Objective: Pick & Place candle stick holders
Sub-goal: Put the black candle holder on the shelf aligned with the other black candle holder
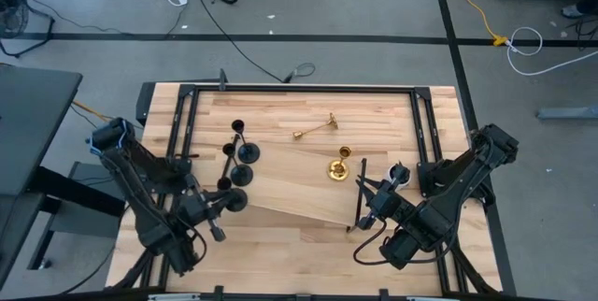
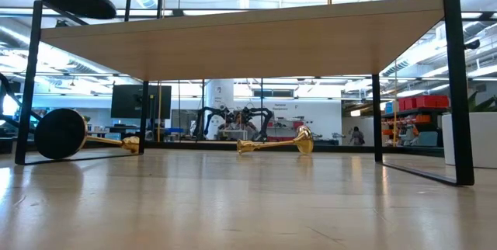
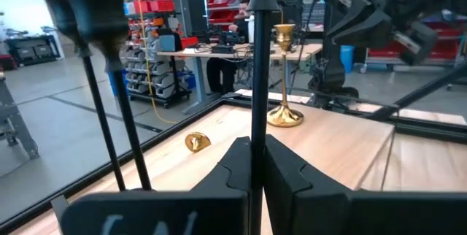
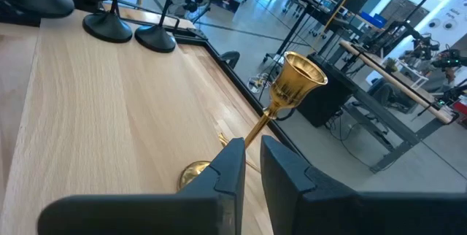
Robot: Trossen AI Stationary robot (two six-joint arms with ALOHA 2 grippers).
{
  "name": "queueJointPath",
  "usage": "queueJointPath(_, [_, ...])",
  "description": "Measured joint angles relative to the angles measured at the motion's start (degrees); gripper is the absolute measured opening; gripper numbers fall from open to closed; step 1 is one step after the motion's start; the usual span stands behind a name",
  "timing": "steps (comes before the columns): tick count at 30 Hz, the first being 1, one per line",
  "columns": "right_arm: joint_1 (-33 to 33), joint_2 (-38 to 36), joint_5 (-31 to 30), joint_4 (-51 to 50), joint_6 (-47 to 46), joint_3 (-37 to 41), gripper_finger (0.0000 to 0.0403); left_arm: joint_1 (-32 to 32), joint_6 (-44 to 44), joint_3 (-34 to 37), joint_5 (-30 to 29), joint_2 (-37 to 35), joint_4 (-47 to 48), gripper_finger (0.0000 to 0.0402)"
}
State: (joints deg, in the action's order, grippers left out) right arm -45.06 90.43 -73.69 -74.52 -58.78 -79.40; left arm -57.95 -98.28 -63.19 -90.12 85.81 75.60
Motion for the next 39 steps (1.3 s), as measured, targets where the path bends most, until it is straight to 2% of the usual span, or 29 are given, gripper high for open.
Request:
queueJointPath(6, [0.04,0.0,0.0,-0.01,-0.09,0.0,0.0049,1.33,-0.1,1.87,0.07,0.01,-0.49,0.0014])
queueJointPath(28, [0.04,0.0,-0.42,-0.02,-0.22,0.0,0.0049,3.23,0.08,1.91,1.37,0.01,1.0,0.0014])
queueJointPath(39, [0.04,0.0,-0.39,-0.04,-0.21,0.0,0.0049,4.06,-2.88,4.8,0.36,-0.05,0.54,0.0014])
